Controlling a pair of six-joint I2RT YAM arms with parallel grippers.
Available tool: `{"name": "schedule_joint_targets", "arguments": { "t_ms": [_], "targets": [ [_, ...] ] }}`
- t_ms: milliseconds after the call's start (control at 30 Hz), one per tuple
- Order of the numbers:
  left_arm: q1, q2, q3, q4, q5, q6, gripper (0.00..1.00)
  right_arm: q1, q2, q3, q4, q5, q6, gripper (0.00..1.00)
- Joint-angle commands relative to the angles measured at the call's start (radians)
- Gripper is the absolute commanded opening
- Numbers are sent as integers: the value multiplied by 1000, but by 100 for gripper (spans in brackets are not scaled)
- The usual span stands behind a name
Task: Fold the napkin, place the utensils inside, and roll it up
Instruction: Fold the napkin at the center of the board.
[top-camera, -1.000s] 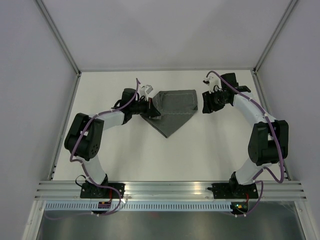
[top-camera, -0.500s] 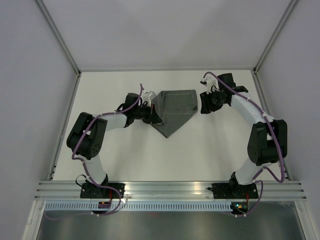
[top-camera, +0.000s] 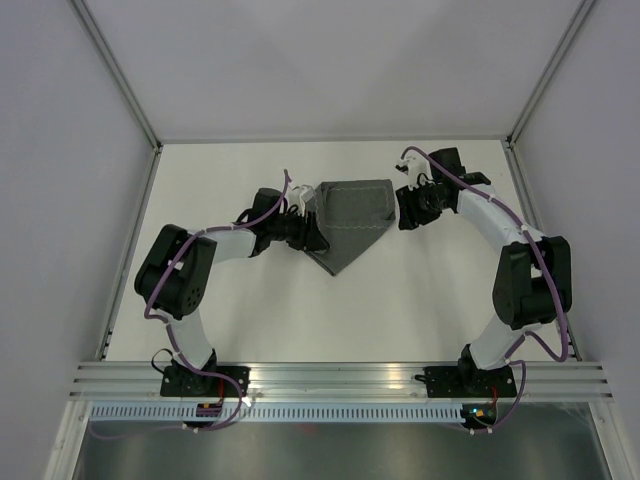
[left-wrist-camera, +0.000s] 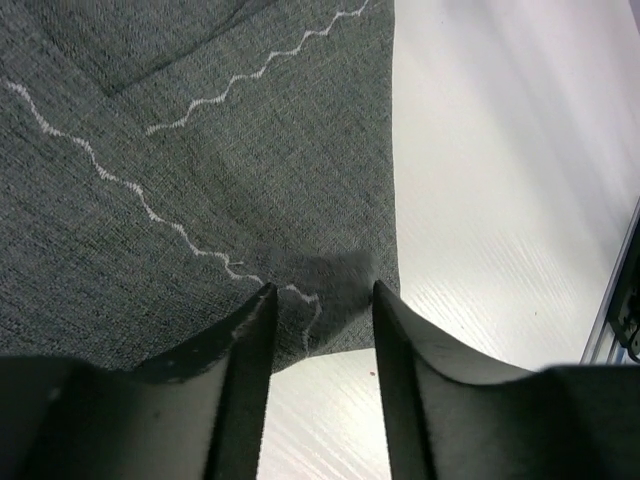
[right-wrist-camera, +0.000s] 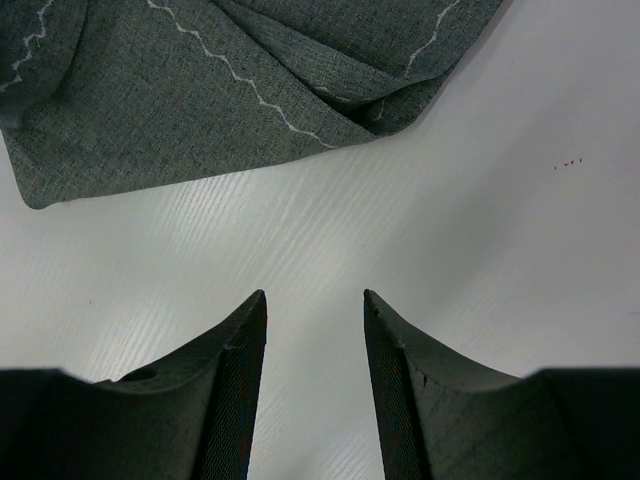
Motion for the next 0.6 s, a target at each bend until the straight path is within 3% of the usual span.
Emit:
{"name": "schedule_joint_targets", "arguments": {
  "t_ms": [0,167,300,400,533,567],
  "targets": [
    [-7,-15,2,85,16,-7,52,22,4,23,5,20,11,50],
    [-9,-48,7,133,35,-44,63,37,4,34,-1,21,15,50],
    [-9,-104,7,165,-7,-96,65,62,0,39,-6,18,18,51],
    [-7,-194,-10,162,-197,-147,66,100,6,54,-4,23,25,52],
    [-1,-309,-4,-2,-521,-240,67,201,44,104,3,55,41,52],
    [14,-327,4,-117,-581,-307,67,221,64,114,9,61,43,52]
  ]
}}
